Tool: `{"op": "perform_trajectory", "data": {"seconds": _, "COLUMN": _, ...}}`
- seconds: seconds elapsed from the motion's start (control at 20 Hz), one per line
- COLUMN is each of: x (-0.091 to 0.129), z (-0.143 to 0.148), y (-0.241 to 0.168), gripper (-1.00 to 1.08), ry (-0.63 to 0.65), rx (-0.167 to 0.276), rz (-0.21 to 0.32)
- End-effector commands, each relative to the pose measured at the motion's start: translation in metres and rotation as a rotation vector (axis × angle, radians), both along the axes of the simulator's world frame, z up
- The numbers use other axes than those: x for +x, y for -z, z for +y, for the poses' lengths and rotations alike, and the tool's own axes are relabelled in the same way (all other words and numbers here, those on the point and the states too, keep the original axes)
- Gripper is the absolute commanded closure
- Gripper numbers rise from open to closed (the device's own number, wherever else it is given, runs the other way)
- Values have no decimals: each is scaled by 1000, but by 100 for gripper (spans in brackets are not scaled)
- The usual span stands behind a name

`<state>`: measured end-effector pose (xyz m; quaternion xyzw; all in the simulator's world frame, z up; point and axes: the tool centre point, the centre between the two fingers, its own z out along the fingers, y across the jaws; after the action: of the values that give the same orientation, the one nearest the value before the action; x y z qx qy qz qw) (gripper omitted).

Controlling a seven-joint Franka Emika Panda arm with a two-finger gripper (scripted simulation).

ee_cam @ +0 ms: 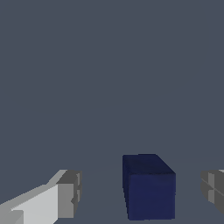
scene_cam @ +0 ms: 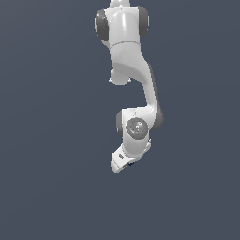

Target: Pick up the object and move it to a goal position.

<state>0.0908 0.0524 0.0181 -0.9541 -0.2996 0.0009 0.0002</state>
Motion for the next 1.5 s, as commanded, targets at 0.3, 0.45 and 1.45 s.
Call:
{"op": "perform_trajectory", "data": {"seconds": 0.3, "x": 2, "z": 0, "y": 5, "gripper": 108, "ry": -1, "rx": 0, "rz": -2}}
{"op": "perform_trajectory", "data": {"seconds": 0.45, "x": 2, "z": 0, "y": 5, "gripper": 108, "ry": -1, "rx": 0, "rz": -2}}
{"op": "perform_trajectory", "data": {"seconds": 1.45, "x": -8, "z": -38, "y": -53, "gripper": 108, "ry": -1, "rx": 0, "rz": -2}}
